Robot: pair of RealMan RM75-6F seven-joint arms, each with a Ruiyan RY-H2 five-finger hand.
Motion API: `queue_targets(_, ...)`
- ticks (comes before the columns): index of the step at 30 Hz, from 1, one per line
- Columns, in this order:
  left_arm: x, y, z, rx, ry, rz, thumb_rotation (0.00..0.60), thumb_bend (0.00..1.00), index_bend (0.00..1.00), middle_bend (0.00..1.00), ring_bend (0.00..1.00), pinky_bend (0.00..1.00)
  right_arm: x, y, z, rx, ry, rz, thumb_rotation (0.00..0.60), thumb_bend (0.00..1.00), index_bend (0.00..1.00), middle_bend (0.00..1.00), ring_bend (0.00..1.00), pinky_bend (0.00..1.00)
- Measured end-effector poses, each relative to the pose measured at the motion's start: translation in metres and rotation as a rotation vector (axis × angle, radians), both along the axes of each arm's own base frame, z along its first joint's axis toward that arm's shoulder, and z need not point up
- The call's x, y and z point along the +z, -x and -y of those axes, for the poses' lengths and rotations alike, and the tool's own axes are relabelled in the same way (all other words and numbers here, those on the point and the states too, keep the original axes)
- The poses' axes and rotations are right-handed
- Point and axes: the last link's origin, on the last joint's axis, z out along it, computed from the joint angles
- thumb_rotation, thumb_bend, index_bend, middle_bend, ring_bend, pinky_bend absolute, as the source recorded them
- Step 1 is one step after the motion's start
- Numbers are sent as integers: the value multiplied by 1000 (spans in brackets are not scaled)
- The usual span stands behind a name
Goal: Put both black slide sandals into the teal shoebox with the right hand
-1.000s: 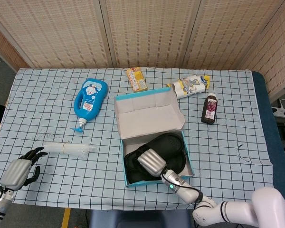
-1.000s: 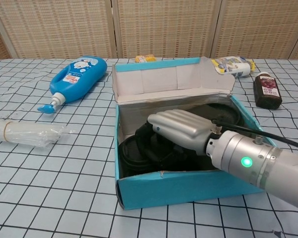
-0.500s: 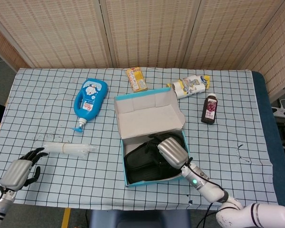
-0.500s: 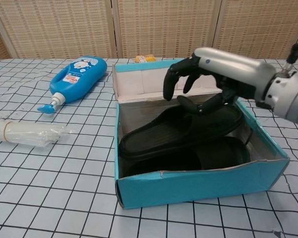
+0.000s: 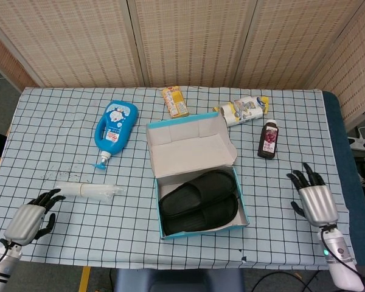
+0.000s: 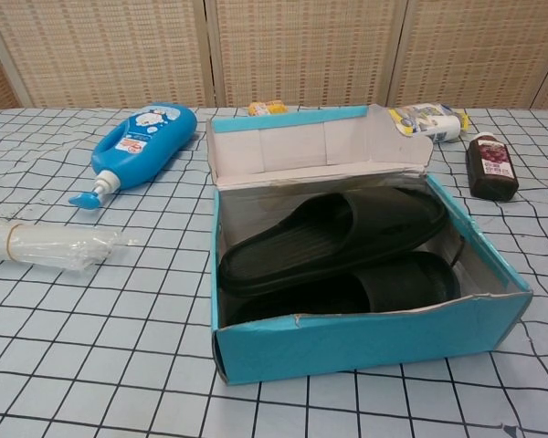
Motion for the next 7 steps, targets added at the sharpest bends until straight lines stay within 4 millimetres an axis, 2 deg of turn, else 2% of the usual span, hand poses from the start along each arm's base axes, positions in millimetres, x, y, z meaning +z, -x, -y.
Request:
queue_targets(2, -1, 0, 0, -2, 1, -3, 600, 666, 221, 94, 155, 378, 7, 15, -8, -53, 45, -1, 600, 90, 177, 131, 0, 147)
queue_targets(7, -2, 0, -2, -3, -3, 0, 600, 665, 221, 94, 155, 379, 15, 16, -11, -38, 119, 20, 600, 83, 156, 124, 0, 114)
